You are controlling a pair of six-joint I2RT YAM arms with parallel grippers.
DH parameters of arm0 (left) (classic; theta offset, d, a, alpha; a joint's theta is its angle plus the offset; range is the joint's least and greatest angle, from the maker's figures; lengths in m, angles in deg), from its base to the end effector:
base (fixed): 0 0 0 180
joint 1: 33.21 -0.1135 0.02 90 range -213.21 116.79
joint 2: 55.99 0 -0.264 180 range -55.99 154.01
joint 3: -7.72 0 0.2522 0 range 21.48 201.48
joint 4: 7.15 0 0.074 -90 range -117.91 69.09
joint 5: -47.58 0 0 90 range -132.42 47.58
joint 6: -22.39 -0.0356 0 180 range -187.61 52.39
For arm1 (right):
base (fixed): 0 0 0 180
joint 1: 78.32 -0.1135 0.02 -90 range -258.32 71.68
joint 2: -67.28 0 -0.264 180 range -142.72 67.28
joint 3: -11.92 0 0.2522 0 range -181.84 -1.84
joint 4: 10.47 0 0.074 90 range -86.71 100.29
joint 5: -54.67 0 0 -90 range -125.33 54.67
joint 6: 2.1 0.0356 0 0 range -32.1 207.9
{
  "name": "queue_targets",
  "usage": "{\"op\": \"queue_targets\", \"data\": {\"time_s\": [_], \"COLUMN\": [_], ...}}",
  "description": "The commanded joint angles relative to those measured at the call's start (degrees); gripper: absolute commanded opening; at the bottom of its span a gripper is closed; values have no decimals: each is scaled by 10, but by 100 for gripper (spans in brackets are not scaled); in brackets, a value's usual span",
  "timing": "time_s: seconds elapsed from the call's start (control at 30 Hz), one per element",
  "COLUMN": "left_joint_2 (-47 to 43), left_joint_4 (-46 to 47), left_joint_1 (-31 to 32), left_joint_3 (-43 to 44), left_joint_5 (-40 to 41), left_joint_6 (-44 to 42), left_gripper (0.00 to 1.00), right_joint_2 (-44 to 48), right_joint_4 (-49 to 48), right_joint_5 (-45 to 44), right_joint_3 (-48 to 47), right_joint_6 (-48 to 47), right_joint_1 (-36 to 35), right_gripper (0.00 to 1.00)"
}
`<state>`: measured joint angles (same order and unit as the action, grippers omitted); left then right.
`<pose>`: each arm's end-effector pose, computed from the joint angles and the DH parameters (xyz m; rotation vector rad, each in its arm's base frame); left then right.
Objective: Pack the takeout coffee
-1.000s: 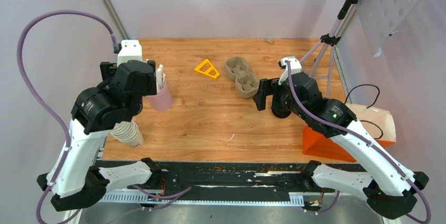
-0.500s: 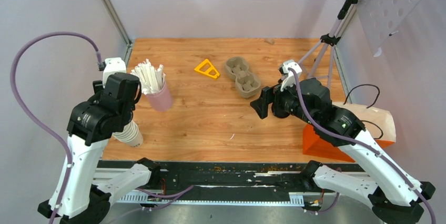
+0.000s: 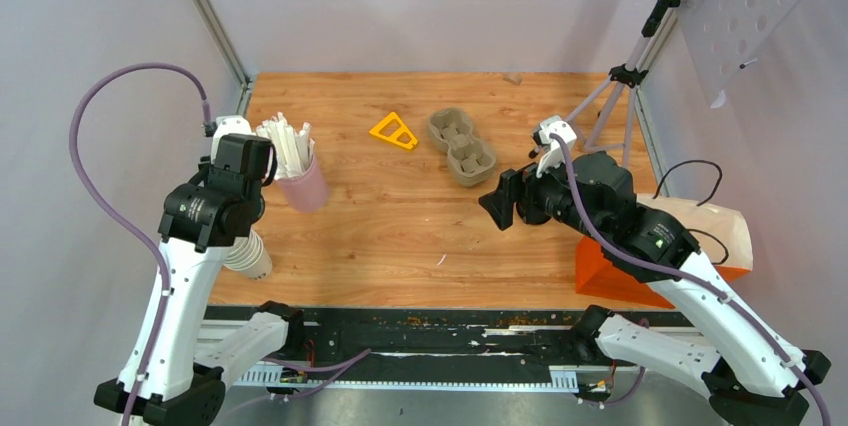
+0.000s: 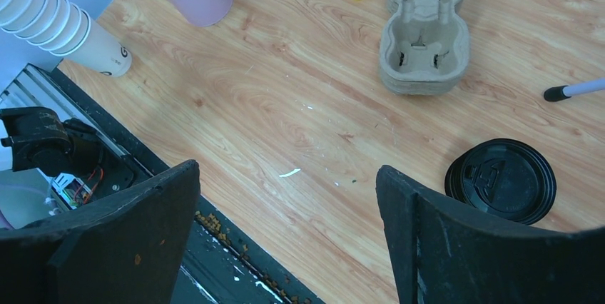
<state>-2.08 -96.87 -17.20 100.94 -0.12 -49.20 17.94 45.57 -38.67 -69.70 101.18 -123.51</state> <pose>0.1254 -0.0110 0.4093 -0.3552 2.2108 0.5834 0.1153 0.1131 0.4043 -0.5221 1.9671 0.5966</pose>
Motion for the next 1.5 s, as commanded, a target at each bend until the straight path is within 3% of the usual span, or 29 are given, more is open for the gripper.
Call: {"op": "queue_targets", "data": {"time_s": [0.0,0.33,0.57,1.03,1.47], "left_joint_2": [-5,-14,-10,-7,-13], "left_joint_4": [40,45,42,34,12], "left_joint_1": [-15,-18,-19,-19,-18], "left_joint_3": [-2,1,34,70,147], "left_joint_5": [-12,-15,-20,-37,-73], "left_joint_6": [-20,-21,-30,-65,-44], "left_gripper": [39,22,0,0,0], "right_joint_2": [2,-2,-10,-24,-54], "right_joint_4": [-2,-2,-5,-5,-28], "right_joint_5": [4,4,1,5,49], "right_joint_3": [-11,-2,-1,-6,-2], "right_joint_6": [-21,-27,-32,-30,-29], "right_joint_1": [1,1,1,1,1], "right_gripper": [93,93,93,93,92]}}
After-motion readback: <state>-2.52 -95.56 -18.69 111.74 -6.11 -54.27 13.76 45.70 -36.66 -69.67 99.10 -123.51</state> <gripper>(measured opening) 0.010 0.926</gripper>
